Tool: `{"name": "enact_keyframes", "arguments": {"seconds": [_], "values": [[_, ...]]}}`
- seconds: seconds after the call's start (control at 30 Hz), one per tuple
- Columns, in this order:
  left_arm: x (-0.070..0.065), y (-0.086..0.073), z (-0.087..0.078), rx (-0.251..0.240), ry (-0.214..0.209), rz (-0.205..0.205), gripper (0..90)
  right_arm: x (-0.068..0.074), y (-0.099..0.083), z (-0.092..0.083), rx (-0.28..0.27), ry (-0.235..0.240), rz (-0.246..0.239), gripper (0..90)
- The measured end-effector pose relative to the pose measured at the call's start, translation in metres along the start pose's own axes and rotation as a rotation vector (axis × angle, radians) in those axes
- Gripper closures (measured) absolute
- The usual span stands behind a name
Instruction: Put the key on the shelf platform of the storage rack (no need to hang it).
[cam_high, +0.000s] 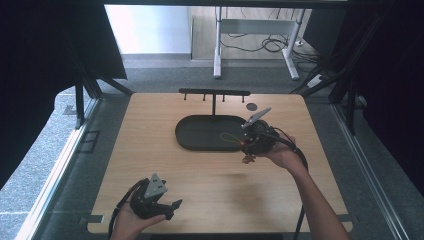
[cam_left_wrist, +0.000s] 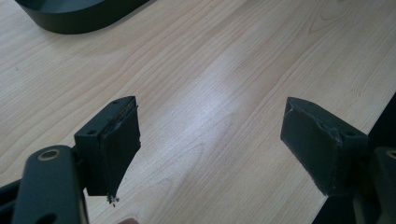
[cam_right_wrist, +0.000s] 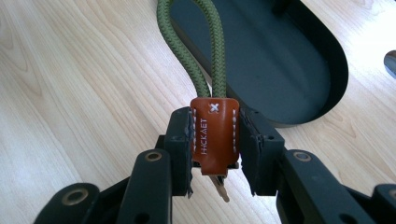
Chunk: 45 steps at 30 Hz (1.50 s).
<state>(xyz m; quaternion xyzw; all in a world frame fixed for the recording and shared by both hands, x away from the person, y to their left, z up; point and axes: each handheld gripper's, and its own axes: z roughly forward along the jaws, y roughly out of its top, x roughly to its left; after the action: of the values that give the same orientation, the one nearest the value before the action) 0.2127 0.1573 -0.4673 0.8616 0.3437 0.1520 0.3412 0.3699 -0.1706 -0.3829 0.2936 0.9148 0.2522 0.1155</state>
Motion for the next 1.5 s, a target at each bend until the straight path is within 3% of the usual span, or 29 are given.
{"name": "enact_keyframes", "arguments": {"seconds": [0.73, 1.5], "values": [[0.0, 0.0, -0.002, -0.009, -0.002, 0.002, 20.2, -0.007, 0.027, 0.001, -0.004, -0.008, -0.01, 66.3], [0.002, 0.0, -0.005, -0.016, 0.001, -0.003, 20.2, -0.019, 0.048, 0.017, -0.004, 0.003, 0.034, 66.3]]}}
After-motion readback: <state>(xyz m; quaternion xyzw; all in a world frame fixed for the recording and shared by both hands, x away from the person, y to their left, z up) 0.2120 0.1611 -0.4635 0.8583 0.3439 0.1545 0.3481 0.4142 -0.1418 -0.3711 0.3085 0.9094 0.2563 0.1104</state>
